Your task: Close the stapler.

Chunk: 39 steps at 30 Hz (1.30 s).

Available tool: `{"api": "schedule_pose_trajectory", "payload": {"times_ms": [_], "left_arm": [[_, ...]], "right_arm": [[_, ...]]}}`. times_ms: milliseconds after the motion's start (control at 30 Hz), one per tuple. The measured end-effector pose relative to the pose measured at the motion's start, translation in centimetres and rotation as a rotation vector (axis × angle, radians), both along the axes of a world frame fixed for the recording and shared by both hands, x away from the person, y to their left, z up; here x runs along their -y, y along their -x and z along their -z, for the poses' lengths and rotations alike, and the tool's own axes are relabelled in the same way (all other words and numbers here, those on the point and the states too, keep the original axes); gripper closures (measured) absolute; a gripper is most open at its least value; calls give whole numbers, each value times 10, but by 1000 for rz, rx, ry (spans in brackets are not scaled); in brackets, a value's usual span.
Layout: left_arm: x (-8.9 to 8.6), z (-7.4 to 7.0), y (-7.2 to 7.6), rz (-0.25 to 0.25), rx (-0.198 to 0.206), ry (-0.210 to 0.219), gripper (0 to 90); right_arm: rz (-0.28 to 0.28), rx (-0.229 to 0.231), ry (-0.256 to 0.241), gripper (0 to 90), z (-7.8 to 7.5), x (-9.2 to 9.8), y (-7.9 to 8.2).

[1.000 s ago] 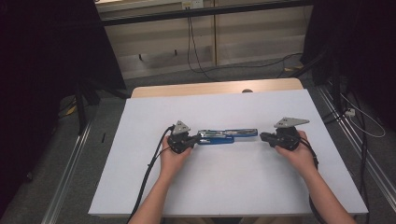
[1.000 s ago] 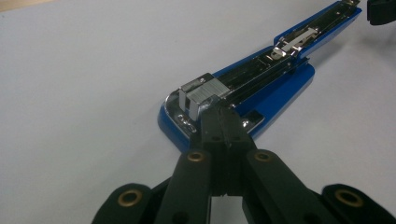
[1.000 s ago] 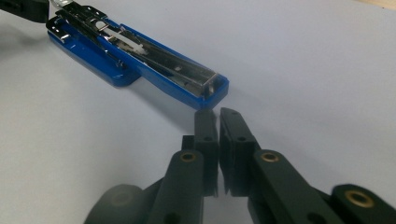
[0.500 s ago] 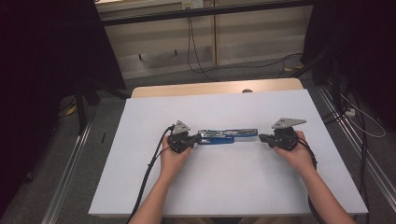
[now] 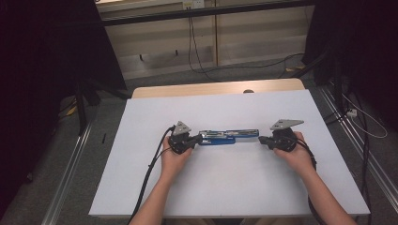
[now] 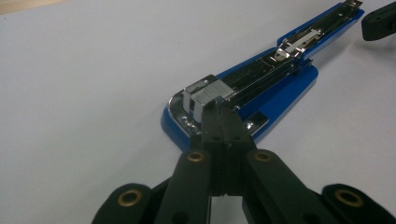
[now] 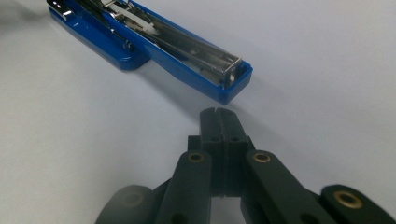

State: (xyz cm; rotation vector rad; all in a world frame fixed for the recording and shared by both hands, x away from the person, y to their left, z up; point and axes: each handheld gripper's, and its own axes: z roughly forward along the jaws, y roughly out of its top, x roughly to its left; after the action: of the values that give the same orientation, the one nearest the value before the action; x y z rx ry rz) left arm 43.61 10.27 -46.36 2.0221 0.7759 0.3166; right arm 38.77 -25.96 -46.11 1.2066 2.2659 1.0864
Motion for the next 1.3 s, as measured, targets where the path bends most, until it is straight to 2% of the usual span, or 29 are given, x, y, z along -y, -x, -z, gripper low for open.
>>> {"api": "schedule_pose_trajectory", "payload": {"times_ms": [533, 600, 700, 1233, 1300], "left_arm": [[-1, 0, 0, 0, 1, -4, 900], [-1, 0, 0, 0, 2, -7, 900], [-1, 0, 0, 1, -2, -3, 900], [-3, 0, 0, -2, 0, 0, 900], [-5, 0, 1, -6, -9, 24, 900]], "right_arm": [[-11, 13, 28, 900, 2, -12, -6], [4, 19, 50, 900, 3, -13, -7], [5, 27, 1, 900, 4, -12, -8], [-29, 88, -50, 900, -6, -19, -7], [-34, 85, -52, 900, -6, -20, -7]]}}
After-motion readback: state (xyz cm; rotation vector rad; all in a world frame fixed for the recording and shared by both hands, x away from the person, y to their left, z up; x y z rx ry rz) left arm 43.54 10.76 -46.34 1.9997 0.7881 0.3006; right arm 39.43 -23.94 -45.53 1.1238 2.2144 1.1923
